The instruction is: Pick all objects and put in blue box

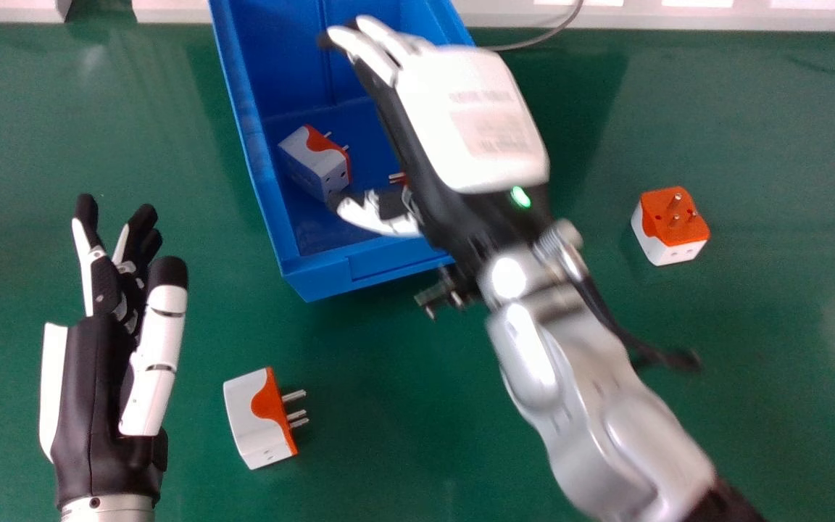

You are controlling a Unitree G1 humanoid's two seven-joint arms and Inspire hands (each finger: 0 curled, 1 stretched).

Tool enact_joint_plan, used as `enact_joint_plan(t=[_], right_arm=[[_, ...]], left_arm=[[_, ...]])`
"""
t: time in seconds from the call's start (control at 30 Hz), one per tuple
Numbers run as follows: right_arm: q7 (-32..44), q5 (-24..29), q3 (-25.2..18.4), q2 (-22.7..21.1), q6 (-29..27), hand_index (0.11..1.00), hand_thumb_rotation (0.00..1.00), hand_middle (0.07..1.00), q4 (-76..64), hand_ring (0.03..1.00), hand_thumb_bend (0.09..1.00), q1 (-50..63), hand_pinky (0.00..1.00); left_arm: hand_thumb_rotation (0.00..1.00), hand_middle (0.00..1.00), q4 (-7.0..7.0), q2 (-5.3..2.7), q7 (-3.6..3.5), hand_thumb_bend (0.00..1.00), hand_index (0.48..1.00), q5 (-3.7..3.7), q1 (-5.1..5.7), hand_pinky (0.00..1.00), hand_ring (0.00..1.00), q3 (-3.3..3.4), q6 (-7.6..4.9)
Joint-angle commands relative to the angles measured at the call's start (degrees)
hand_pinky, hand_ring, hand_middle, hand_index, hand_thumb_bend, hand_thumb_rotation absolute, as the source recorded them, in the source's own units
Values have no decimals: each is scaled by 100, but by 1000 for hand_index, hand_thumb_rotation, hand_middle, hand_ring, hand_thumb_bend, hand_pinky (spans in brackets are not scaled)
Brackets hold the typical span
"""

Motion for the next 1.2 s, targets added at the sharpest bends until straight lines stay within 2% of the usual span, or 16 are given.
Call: enact_joint_plan(t=[0.0,0.13,0.23,0.3,0.4,0.47,0.53,0.6,0.7,0.83,0.9,1.0,1.03,1.17], right_arm=[[-269,-123,-93,-167,-295,813,164,840,-488,780,388,408,589],[-729,-98,-210,-460,-864,800,205,833,-835,768,368,1215,587],[-1032,73,-385,-640,-1301,804,249,840,-1054,778,355,1883,610],[-1183,204,-552,-751,-1584,811,242,850,-1156,793,364,2295,633],[-1428,289,-859,-938,-1924,826,224,869,-1158,815,371,2813,655],[-1550,257,-1067,-988,-1992,837,251,880,-1154,827,361,3077,662],[-1689,247,-1272,-954,-2012,837,258,879,-1134,832,369,3254,666],[-1768,322,-1496,-914,-2028,836,266,876,-1107,832,373,3367,663],[-1818,403,-1839,-855,-1966,837,220,883,-1042,833,406,3441,668],[-1808,376,-2245,-815,-1754,844,193,881,-829,831,414,3371,674],[-1664,497,-2407,-792,-1668,851,229,887,-785,840,412,3334,693],[-1436,554,-2614,-774,-1430,859,248,897,-725,850,424,3202,710],[-1399,553,-2685,-772,-1352,862,255,898,-668,849,431,3126,710],[-1239,610,-2931,-810,-1111,853,270,882,-368,828,469,2749,696]], left_arm=[[749,974,-68,27,-17,419,955,-64,-33,988,980,0,-29],[756,976,-96,24,-21,393,958,-71,-68,998,981,-28,0],[769,976,-58,36,-19,385,957,-53,-119,994,980,-27,-44],[770,974,-26,46,-18,374,953,-47,-146,988,976,-19,-65],[750,972,-14,61,-68,379,949,-136,-168,996,975,-22,-14],[743,973,15,74,-71,385,949,-118,-187,998,975,-10,-46],[745,972,43,82,-78,388,951,-114,-202,993,973,5,-76],[760,979,38,91,-91,404,962,-125,-197,994,978,10,-56],[781,985,18,98,-118,441,967,-169,-186,1000,986,13,-8],[757,975,0,95,-71,433,954,-138,-191,1000,979,35,23],[753,975,-44,100,-97,421,956,-191,-173,1000,980,32,61],[749,979,-46,105,-101,413,964,-186,-157,1000,986,43,42],[760,981,-21,114,-75,408,968,-127,-165,1000,989,58,7],[771,975,26,138,-26,426,962,-31,-154,997,982,95,-61]])
